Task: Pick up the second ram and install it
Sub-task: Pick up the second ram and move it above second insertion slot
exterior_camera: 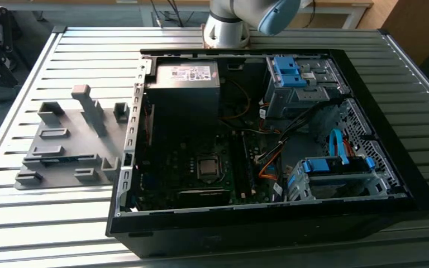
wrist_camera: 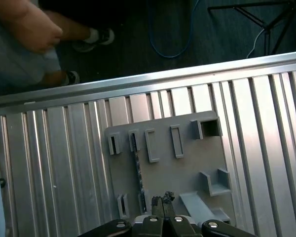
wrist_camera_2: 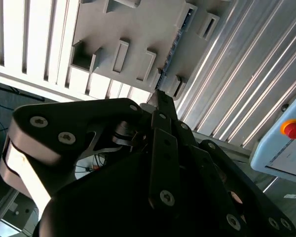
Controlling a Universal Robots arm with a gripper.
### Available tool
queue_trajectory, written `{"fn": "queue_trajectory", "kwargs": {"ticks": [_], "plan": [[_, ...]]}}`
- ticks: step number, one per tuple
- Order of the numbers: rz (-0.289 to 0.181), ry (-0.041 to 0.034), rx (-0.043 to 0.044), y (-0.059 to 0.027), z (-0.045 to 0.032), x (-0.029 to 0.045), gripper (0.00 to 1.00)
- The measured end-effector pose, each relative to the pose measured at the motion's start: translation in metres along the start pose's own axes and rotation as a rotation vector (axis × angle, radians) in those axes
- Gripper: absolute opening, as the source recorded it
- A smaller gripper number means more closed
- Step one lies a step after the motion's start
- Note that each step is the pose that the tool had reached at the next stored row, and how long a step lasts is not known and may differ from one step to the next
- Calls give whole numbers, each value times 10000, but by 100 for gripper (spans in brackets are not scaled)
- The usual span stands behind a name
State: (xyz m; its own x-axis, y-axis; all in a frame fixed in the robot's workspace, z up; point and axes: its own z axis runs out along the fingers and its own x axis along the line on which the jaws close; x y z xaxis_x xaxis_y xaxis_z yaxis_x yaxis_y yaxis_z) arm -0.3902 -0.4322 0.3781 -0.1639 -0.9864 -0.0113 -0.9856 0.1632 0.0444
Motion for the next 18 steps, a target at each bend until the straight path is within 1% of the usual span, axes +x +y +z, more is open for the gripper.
{"fn": "queue_trajectory", "kwargs": {"ticks": [18], "plan": [[-325,15,-4,0,0,0,11]]}}
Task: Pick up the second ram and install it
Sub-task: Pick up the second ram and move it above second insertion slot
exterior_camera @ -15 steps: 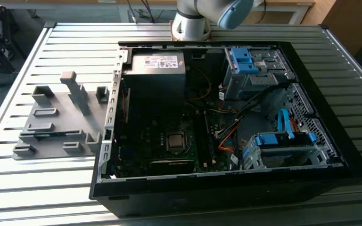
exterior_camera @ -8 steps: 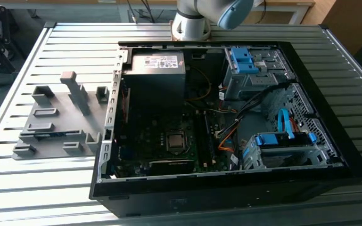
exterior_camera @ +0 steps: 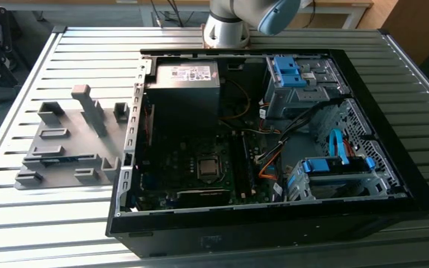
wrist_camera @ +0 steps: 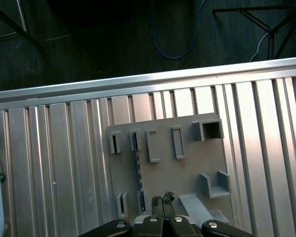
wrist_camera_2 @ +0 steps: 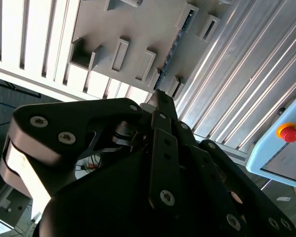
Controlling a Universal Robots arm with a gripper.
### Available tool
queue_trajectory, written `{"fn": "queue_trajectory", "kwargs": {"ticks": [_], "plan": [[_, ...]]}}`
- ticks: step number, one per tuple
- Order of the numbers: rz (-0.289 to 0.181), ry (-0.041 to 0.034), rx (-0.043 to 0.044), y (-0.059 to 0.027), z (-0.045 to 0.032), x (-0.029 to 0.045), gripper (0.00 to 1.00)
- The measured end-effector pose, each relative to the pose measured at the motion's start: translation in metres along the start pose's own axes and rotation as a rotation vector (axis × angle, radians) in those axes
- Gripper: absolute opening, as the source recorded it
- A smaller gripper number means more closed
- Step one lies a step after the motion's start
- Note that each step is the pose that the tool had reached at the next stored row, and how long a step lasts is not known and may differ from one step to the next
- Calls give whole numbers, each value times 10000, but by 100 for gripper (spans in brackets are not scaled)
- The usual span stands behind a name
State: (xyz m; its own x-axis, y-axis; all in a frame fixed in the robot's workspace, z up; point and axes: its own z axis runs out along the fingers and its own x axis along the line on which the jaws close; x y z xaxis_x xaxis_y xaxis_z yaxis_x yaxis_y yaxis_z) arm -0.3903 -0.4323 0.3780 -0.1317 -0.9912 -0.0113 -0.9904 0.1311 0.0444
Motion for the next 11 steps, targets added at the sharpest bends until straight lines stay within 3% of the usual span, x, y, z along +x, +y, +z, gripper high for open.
{"fn": "queue_trajectory", "kwargs": {"ticks": [11], "plan": [[-73,3,-1,0,0,0,11]]}}
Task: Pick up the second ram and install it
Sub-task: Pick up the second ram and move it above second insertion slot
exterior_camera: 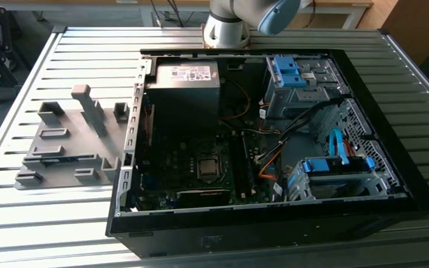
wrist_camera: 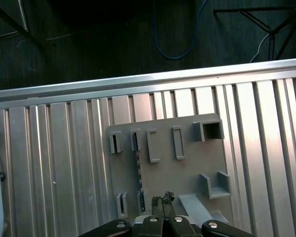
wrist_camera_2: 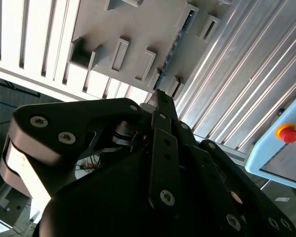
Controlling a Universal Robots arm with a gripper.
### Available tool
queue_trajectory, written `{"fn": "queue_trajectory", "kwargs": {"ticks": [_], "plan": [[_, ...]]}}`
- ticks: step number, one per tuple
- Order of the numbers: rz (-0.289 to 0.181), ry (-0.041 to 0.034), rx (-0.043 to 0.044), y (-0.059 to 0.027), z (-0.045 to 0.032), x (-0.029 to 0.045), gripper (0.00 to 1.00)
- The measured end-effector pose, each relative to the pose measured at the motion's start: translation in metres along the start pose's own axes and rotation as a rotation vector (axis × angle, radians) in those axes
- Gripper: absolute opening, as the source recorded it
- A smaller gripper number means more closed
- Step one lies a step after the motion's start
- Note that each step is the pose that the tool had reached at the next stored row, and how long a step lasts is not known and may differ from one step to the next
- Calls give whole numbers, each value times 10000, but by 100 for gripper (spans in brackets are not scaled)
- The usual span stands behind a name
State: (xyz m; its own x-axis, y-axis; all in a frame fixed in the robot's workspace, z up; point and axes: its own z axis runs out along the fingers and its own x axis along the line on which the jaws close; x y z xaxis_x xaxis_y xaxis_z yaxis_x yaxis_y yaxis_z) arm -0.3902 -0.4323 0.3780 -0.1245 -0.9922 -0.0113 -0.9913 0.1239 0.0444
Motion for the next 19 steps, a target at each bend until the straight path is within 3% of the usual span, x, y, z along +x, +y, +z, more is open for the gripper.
{"fn": "queue_trajectory", "kwargs": {"ticks": [12,19], "plan": [[-133,6,-1,0,0,0,11],[-466,20,-3,2,2,6,11]]}}
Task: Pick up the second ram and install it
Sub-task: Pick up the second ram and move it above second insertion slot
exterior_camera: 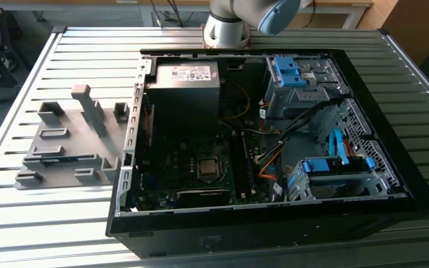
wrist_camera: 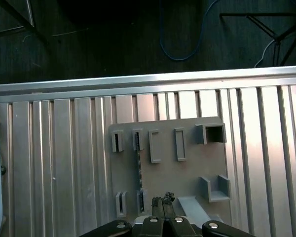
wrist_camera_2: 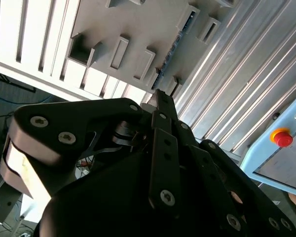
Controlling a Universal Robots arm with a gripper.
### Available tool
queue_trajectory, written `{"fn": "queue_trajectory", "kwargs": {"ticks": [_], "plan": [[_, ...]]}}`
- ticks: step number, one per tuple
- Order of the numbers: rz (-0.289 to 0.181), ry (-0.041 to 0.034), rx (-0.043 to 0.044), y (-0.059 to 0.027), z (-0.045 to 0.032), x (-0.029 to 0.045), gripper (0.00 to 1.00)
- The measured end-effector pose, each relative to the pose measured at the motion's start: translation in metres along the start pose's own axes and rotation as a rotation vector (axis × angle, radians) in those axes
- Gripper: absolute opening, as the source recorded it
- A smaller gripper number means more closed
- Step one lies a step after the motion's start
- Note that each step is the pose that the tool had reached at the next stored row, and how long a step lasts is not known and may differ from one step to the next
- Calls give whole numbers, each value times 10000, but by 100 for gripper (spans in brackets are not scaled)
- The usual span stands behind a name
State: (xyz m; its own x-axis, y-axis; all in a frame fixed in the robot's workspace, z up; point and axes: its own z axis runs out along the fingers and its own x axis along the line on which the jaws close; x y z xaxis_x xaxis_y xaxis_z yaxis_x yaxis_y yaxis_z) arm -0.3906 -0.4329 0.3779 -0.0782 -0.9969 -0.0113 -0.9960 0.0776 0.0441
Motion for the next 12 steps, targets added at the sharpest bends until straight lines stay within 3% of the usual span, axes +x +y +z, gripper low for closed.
{"fn": "queue_trajectory", "kwargs": {"ticks": [8,9,12], "plan": [[-358,15,-3,0,3,6,11],[-367,15,17,-2,40,6,11],[-367,15,17,-2,45,6,11]]}}
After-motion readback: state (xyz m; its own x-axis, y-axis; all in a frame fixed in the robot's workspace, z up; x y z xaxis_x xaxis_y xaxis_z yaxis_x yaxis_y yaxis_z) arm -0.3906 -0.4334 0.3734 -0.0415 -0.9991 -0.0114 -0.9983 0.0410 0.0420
